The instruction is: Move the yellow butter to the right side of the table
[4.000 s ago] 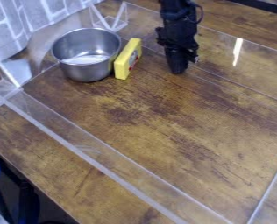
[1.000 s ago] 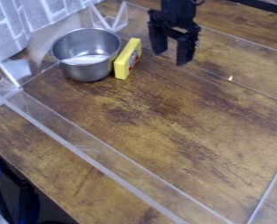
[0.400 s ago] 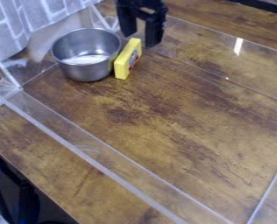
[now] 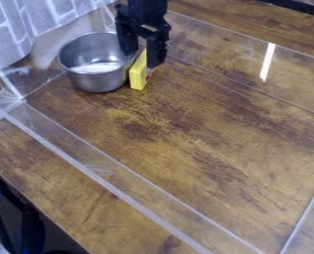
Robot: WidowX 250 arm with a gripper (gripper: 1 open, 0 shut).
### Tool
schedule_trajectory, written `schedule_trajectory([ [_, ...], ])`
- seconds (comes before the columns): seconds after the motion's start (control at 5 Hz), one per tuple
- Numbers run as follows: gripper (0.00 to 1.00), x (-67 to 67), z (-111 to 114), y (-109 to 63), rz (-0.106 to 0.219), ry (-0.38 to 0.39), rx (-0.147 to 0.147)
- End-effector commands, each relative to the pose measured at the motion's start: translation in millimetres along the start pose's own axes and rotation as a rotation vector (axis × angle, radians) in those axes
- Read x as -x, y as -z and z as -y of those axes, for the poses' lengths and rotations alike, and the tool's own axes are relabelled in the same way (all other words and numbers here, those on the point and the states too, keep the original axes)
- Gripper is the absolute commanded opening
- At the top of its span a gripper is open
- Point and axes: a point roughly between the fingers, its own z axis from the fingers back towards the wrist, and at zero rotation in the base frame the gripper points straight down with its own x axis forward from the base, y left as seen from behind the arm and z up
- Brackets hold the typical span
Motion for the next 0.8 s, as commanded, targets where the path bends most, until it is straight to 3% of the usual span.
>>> schedule_trajectory([
  [0.0, 1.0, -1.2, -14.1, -20.4, 0.068, -0.03, -0.028],
  [0.6, 1.0, -7.6, -16.6, 4.5, 0.059, -0.036, -0.013],
])
